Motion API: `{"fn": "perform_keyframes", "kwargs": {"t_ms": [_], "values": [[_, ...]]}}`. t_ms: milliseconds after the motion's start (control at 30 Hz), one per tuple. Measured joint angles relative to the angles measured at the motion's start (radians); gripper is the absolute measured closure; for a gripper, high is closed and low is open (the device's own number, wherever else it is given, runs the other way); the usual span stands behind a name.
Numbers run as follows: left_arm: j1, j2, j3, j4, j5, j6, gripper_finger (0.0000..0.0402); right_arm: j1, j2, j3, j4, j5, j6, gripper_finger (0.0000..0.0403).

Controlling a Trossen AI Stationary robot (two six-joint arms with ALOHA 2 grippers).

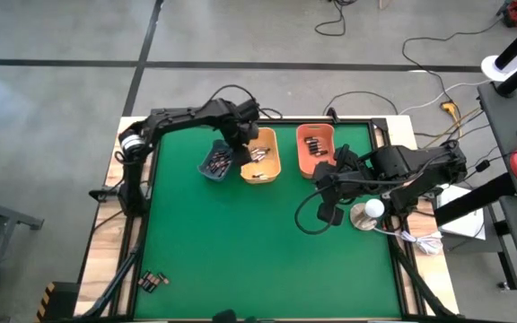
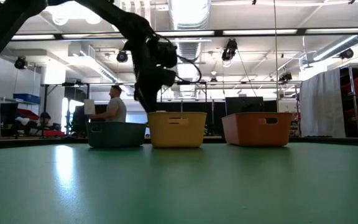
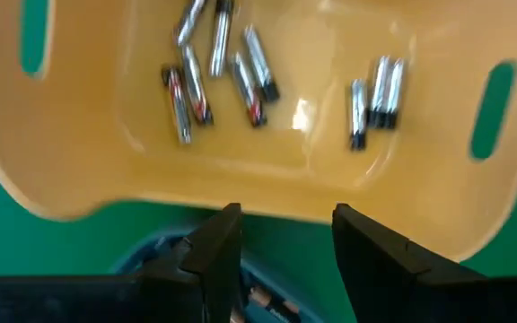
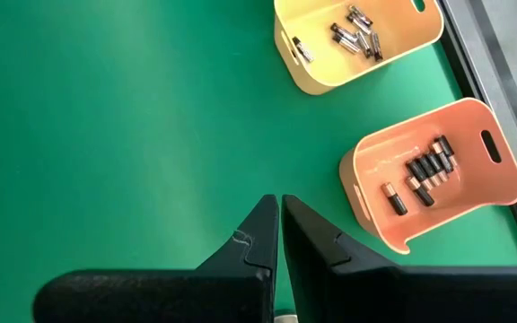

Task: Sort batteries
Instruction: Adjust the bin

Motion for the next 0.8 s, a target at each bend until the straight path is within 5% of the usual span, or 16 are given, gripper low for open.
{"fn": "perform_keyframes", "kwargs": {"t_ms": [333, 800], "values": [[0.005, -0.003, -0.095, 0.028, -0.007, 0.029, 0.0247, 0.0, 0.0, 0.0, 0.0, 0.0, 0.0, 0.039], [0.075, -0.031, -0.096, 0.033, -0.188, 0.023, 0.0247, 0.002, 0.0, 0.0, 0.0, -0.001, 0.053, 0.039]]}}
